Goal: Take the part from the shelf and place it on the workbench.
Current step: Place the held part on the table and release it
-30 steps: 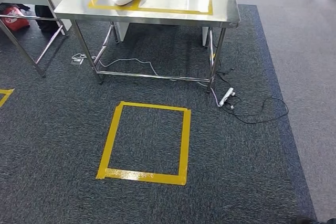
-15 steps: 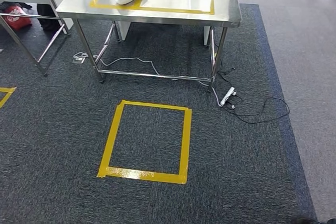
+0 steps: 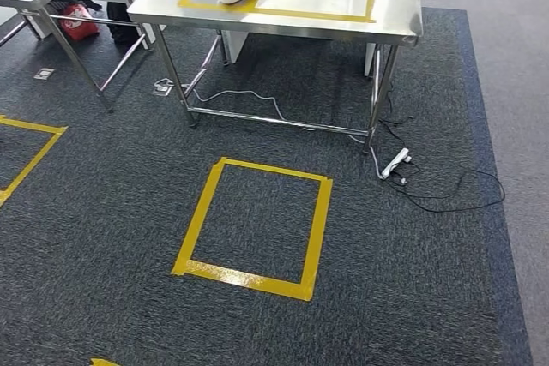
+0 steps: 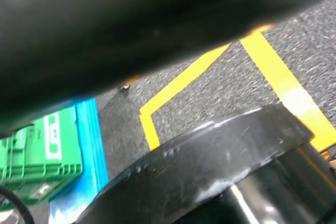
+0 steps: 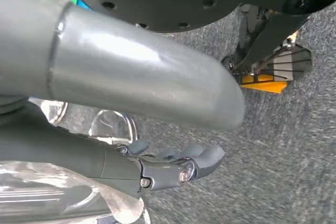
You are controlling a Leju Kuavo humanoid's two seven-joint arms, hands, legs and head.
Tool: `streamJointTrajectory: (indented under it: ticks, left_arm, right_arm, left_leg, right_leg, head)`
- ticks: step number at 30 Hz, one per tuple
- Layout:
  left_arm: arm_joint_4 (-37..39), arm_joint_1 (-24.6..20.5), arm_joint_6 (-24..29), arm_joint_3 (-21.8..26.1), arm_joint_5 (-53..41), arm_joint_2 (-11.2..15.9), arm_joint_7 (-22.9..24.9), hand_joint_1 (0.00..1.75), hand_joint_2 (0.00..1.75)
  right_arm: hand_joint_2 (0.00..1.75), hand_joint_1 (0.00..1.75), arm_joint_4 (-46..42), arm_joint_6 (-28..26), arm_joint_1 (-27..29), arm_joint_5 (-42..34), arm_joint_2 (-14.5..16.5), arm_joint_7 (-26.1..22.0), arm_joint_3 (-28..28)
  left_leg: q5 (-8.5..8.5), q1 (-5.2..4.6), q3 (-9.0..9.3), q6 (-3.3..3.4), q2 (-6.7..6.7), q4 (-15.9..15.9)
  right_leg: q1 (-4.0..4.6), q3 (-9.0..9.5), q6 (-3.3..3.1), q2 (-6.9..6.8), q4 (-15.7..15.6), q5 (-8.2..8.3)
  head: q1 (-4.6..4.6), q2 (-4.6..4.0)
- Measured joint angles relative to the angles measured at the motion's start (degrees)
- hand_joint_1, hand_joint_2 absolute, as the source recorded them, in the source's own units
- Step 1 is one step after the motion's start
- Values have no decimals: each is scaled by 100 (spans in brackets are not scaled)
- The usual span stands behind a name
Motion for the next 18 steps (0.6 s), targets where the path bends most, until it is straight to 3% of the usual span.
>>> streamJointTrajectory:
  ticks: [2, 3, 5, 6, 7, 9, 11, 13, 14, 15, 17, 18]
  left_arm:
    - [1, -10, -1, 0, 1, -2, 5, 0, 0]
    - [1, -13, -1, 0, 7, -2, 7, 0, 0]
    - [1, -7, 0, 0, 21, -1, 11, 0, 0]
    - [1, 1, 0, 0, 28, 0, 13, 0, 0]
    - [1, 7, 0, 0, 31, 1, 14, 0, 0]
    - [1, 1, 0, 0, 33, 2, 16, 0, 0]
    - [1, -17, 0, 0, 33, -2, 17, 0, 0]
    - [2, -12, 0, 0, 35, -4, 19, 0, 0]
    - [2, 0, 0, 1, 37, -4, 19, 0, 0]
    - [3, 5, -1, 1, 39, -6, 20, 0, 0]
    - [3, -9, -2, 1, 42, -19, 21, 0, 0]
    - [3, -20, -2, 1, 42, -26, 22, 0, 0]
  right_arm:
    - [0, 0, 0, -10, 5, 1, 0, -3, 0]
    - [0, 0, 0, -15, 12, 1, -1, -5, 0]
    - [0, 0, 0, -35, 20, 4, -1, -13, 0]
    - [0, 0, 0, -45, 17, 8, -1, -15, 1]
    - [0, 0, 0, -55, 11, 19, 0, -17, 2]
    - [0, 0, 0, -75, 1, 61, 1, -17, 16]
    - [0, 0, 0, -98, -2, 113, 0, -16, 45]
    - [0, 0, -1, -115, -12, 151, -1, -15, 81]
    - [0, 0, -1, -122, -19, 166, -1, -15, 101]
    - [0, 0, -2, -129, -24, 178, -1, -15, 119]
    - [0, 0, -2, -140, -17, 190, -1, -13, 141]
    - [0, 0, -2, -144, -6, 191, -1, -11, 145]
  left_leg:
    - [-379, -24, -271, 10, 239, 628]
    - [-584, -33, -444, 18, 295, 1041]
    - [-754, -50, -630, 54, 330, 1559]
    - [-663, -63, -556, 84, 342, 1471]
    - [-491, -81, -386, 125, 380, 1180]
    - [-187, -162, 35, 229, 680, 372]
    - [-116, -239, 213, 298, 915, -42]
    - [-115, -258, 188, 332, 828, -83]
    - [-93, -248, 185, 356, 757, -106]
    - [-67, -235, 181, 387, 686, -130]
    - [-17, -210, 161, 442, 530, -158]
    - [-3, -211, 139, 462, 447, -157]
  right_leg:
    - [38, -5, -75, -146, -2, 24]
    - [65, -22, -98, -226, 0, 28]
    - [114, -41, -118, -390, 3, 33]
    - [133, -43, -121, -460, 4, 33]
    - [148, -37, -123, -527, 4, 29]
    - [181, -23, -112, -646, 10, 11]
    - [209, -22, -72, -767, 14, -8]
    - [217, -2, -17, -899, -2, -17]
    - [210, -5, 18, -850, 16, -50]
    - [199, -43, 51, -713, 112, -136]
    - [177, -297, 100, -314, 666, -475]
    - [174, -481, 104, -195, 1062, -664]
  head:
    - [-79, -1]
    - [-109, -1]
    - [-128, -1]
    - [-134, -1]
    - [-139, -1]
    - [-150, -1]
    - [-158, -1]
    - [-161, -1]
    - [-156, -1]
    - [-145, -1]
    - [-116, -1]
    - [-107, -1]
